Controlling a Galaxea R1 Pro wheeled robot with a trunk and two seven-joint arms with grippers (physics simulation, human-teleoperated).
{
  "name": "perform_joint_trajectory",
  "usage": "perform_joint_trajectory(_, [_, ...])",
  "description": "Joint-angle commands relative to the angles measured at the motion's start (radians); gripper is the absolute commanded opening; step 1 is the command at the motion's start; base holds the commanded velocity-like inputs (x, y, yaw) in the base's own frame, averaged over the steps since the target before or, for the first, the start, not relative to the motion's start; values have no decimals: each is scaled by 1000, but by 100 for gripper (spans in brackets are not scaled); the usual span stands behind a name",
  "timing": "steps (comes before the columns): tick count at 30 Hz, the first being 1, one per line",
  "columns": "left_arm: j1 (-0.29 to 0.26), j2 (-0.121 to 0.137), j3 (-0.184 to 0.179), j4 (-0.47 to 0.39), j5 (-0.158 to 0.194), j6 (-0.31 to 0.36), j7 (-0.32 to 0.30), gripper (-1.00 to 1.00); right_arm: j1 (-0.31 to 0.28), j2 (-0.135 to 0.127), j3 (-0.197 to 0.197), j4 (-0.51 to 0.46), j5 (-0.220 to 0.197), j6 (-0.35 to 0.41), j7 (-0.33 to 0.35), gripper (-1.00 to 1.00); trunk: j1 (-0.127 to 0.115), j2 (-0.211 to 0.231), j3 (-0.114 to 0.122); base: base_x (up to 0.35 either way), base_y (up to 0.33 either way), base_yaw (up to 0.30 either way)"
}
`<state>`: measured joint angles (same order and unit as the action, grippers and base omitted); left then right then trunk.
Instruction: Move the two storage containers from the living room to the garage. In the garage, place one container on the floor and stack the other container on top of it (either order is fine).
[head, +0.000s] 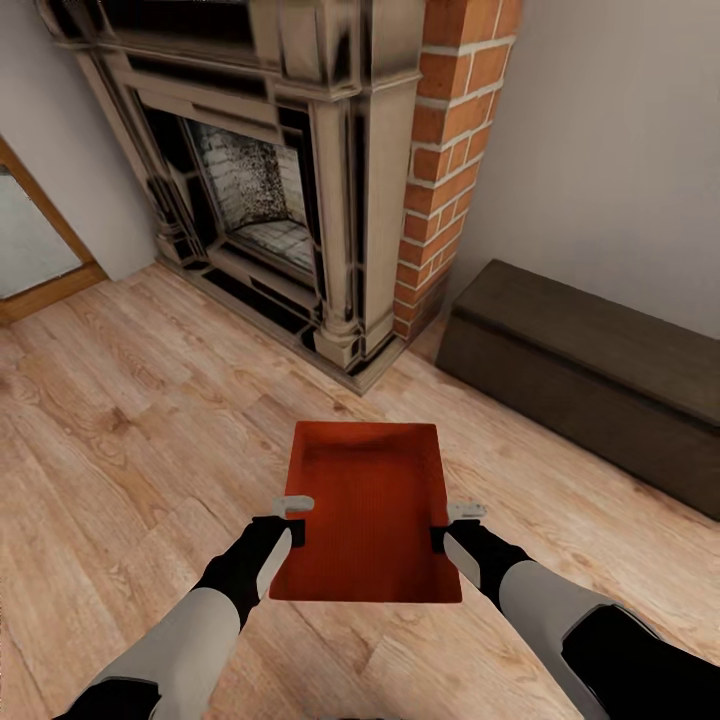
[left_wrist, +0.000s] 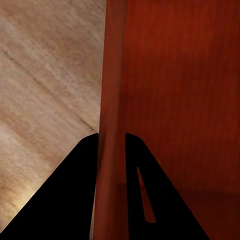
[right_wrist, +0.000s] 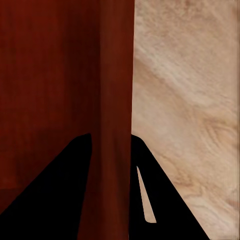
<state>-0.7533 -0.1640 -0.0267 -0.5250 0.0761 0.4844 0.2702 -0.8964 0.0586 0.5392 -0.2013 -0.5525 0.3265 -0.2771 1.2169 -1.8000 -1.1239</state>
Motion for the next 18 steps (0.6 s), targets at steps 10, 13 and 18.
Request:
perform_joint_trajectory(10, [0, 1, -7, 14, 17, 10, 10, -100, -1, -2, 8, -6, -1, -64, -3, -100, -39, 70, 31, 0, 0, 0])
perform_joint_trajectory(13, [0, 1, -7, 14, 17, 10, 10, -100, -1, -2, 8, -6, -1, -64, -2, -100, -50, 91, 40, 0, 0, 0])
perform_joint_trajectory(18, [0, 1, -7, 14, 18, 12, 10, -100, -1, -3, 8, -6, -1, -66, 6, -100, -69, 126, 56, 0, 0, 0])
